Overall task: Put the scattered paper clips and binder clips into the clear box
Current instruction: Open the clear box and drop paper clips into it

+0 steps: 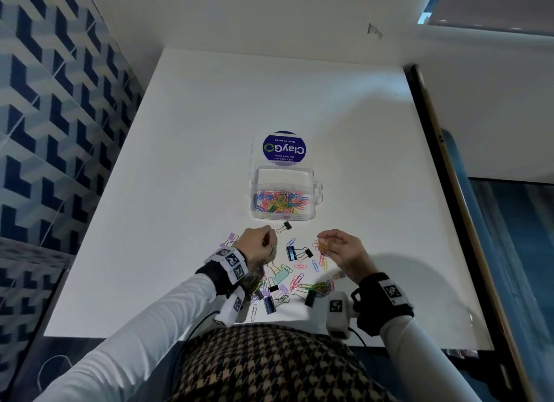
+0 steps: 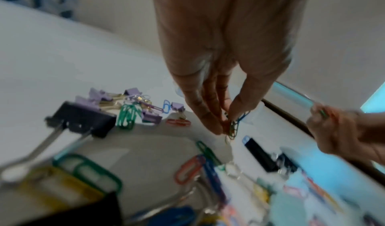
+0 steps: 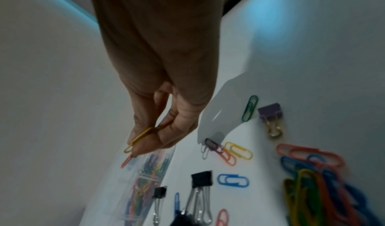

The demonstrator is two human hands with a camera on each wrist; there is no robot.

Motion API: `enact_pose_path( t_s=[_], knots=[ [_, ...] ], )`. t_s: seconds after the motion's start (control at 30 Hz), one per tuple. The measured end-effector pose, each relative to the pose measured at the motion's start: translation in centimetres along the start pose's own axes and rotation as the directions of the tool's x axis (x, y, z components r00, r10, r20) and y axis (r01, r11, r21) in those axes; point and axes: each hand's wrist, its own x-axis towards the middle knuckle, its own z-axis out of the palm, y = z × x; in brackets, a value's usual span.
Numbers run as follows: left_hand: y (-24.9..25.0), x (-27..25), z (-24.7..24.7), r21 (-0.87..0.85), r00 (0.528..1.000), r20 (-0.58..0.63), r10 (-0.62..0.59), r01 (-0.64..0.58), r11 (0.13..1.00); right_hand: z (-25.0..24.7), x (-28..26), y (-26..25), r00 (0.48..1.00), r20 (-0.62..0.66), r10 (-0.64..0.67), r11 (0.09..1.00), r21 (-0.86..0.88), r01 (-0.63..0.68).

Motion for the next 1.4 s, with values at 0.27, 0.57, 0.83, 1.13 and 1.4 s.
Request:
enact_pose_path(
  t_s=[0.27,0.57,0.83,1.13,1.4],
  knots=[
    [-1.6,-0.3,-0.9,-0.313,0.995,0.078,-0.066,0.087,0.946,0.9,0.7,-0.2,0.996,0.049,0.077,0.996,0.039,-0.079],
    [-0.9,0.0,-0.7,-0.329,0.998,0.033,-0.061,0.068,0.942,0.7,-0.2,0.3,0.987,0.121,0.102,0.987,0.113,-0.116],
    [0.1,-0.2,-2.2,-0.354,0.997,-0.019,-0.07,0.059,0.933,0.7,0.0,-0.1,0.993,0.058,0.107,0.989,0.092,-0.112],
    [2.6,4.2,-7.5,-0.363,0.986,-0.167,-0.018,-0.044,0.931,4.3,5.6,-5.2,0.995,-0.097,-0.031,0.985,0.164,0.047],
    [3.0,4.3,-8.7,0.234,0.973,-0.155,0.172,-0.133,0.963,6.6,6.8,-6.8,0.95,0.067,-0.304,0.586,-0.774,0.242]
  ],
)
